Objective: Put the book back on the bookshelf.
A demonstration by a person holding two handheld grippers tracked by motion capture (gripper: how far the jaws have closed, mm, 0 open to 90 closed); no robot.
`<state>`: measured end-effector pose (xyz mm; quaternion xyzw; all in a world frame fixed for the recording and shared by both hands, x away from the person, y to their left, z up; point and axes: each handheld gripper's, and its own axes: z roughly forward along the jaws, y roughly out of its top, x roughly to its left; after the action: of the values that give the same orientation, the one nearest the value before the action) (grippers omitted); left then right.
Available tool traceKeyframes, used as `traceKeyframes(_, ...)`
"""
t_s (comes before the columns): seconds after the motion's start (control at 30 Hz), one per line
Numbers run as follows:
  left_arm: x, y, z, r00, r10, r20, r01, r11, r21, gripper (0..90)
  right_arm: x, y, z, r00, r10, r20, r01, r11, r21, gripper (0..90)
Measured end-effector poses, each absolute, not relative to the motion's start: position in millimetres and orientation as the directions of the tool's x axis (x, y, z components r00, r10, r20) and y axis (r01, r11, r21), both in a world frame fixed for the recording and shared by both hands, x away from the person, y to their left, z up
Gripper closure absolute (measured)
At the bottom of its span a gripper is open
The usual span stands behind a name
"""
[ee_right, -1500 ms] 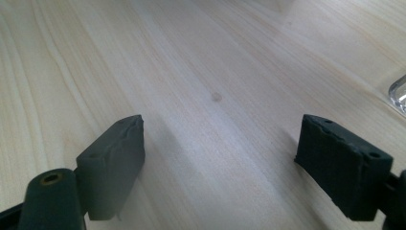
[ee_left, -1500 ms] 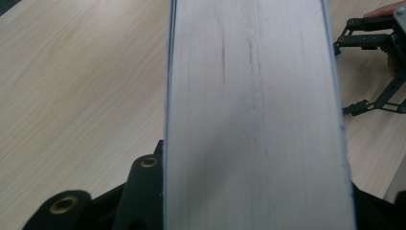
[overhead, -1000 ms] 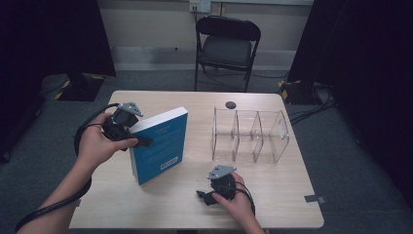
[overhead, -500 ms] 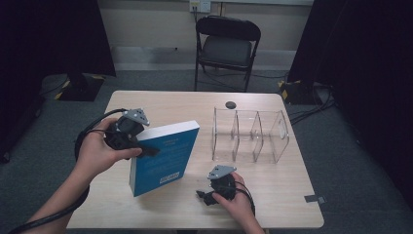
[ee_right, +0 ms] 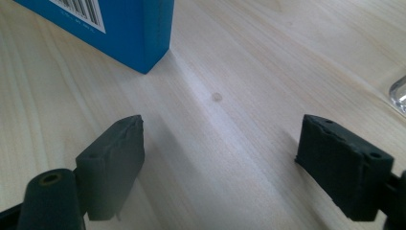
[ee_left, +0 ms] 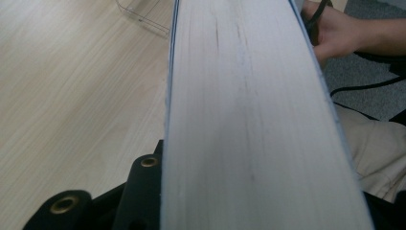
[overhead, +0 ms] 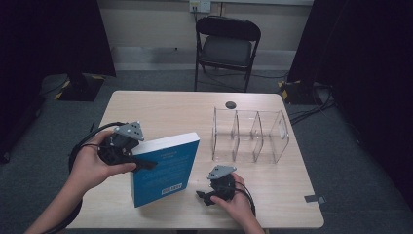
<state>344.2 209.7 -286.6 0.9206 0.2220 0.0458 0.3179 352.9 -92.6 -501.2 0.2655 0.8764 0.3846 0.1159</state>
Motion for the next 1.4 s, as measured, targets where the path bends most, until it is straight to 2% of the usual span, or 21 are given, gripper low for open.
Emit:
traceKeyframes(1.17,346,247,-305,0.909,0.414,-0.048,0.351,-0.698,0.625,60.4,352,-92,-501,-0.829,0.559,0.003,0.382,0.562,0.734,15.6)
traceKeyframes(1.4,342,253,-310,0.9,0.431,-0.068,0.375,-0.683,0.626,60.2,352,-93,-501,-0.829,0.559,0.004,0.383,0.562,0.733,15.6)
